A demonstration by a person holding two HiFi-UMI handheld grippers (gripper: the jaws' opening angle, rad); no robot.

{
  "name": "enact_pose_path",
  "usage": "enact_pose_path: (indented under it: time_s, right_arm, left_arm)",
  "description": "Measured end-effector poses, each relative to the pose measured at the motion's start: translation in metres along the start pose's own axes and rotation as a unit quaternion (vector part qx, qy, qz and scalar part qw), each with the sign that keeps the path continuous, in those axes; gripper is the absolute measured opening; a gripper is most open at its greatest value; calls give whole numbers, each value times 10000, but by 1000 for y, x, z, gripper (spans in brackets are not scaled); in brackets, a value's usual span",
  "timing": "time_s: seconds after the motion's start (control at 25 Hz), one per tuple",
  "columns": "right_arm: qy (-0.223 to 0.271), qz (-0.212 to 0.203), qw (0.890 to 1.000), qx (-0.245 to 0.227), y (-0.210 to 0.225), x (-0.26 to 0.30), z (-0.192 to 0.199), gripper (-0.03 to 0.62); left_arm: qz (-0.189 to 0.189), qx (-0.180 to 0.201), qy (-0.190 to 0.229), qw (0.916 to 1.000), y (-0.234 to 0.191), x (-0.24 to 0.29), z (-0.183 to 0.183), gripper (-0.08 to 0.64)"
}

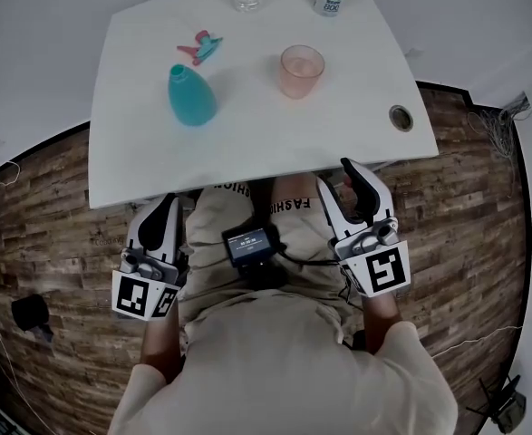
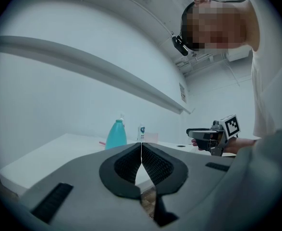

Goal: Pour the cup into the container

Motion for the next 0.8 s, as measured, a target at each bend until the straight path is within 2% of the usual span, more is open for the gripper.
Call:
enact_pose_path:
  time_s: [0.4, 0.8]
  right_arm:
    - [-160, -116, 9998, 10, 12, 14, 3, 160]
    - [-203, -305, 9992, -142, 23, 31, -2, 181]
  left_arm:
    - [96, -75, -70, 9999, -8, 16, -3, 12]
    - [-20, -60, -189, 9998, -20, 22, -5, 12]
Point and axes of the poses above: the fingertips, and each gripper's own axes: x forward along the fingers, y to its right, z out of its underside, the point moved 1 cm from there along -x, backward along the fingers, and after that the axes turned 3 degrees about -x, right-handed, at the moved point
